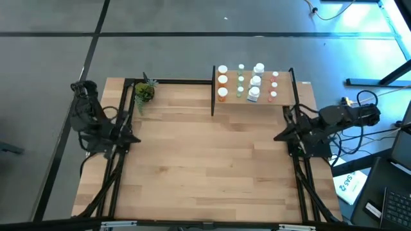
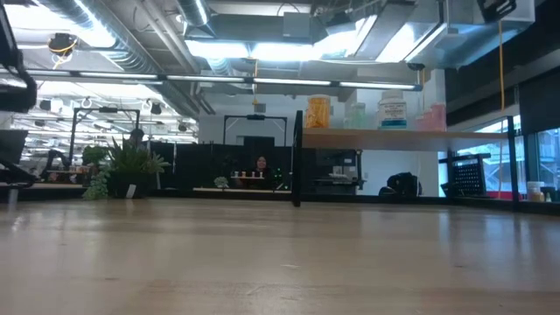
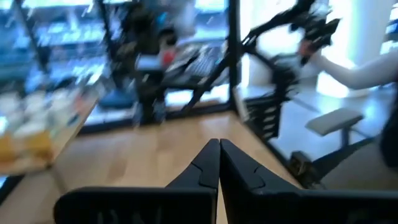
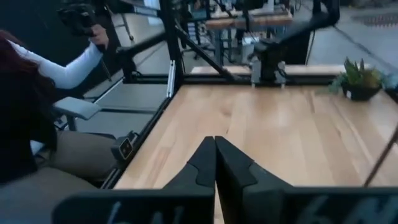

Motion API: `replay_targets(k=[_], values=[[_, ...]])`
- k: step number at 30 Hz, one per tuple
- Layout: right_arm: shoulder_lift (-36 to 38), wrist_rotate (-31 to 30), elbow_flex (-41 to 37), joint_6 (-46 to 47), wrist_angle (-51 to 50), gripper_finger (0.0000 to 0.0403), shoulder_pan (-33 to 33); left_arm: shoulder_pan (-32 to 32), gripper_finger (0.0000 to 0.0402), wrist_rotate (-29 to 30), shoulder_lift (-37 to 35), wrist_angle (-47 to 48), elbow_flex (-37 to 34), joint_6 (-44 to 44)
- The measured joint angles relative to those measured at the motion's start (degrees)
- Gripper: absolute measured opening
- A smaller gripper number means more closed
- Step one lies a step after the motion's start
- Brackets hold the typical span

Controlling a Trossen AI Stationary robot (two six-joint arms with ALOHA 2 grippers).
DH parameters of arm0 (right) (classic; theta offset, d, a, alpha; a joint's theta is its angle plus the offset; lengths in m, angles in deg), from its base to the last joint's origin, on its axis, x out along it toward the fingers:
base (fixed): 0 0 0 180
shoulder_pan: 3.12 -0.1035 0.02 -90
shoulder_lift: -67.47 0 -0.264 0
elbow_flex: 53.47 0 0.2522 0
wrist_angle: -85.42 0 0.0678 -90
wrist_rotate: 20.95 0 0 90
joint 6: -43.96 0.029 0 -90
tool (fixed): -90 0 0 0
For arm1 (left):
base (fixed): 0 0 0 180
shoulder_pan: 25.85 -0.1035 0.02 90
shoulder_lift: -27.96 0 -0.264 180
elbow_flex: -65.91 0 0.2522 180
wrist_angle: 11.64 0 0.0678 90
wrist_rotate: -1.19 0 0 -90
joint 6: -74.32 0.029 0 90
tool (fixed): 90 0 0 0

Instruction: Pick and place medicine bottles onto shelf by color

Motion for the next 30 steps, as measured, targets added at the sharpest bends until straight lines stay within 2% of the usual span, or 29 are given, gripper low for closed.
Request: replay_targets(k=[2, 8, 13, 16, 19, 25, 30], values=[[0.7, 0.4, -2.7, -1.4, 3.8, 0.0002, 0.0, 0.0, 0.0001, -3.0, -2.5, -4.9, -2.8, 5.2], [2.2, 10.5, -10.2, -2.7, 15.9, 0.0002, 0.0, 0.0, 0.0000, -9.5, -8.1, -15.2, -10.7, 12.5], [1.6, 10.6, -15.8, -1.3, 20.8, 0.0002, 0.0, -2.4, 0.0000, -12.2, -9.2, -20.1, -15.9, 13.1], [1.6, 12.8, -19.4, -1.4, 26.3, 0.0002, 0.1, -4.9, 0.0000, -16.3, -9.0, -23.1, -18.8, 13.3], [1.6, 15.1, -23.0, -1.4, 31.2, 0.0002, 0.3, -8.3, 0.0000, -21.2, -9.1, -26.6, -21.4, 13.4], [1.6, 15.6, -30.3, -1.3, 39.0, 0.0001, 0.9, -15.9, 0.0000, -23.8, -9.0, -33.3, -29.0, 10.2], [1.6, 16.1, -34.7, -1.4, 43.8, 0.0001, 1.6, -21.1, 0.0000, -29.4, -9.1, -38.2, -33.2, 10.3]])
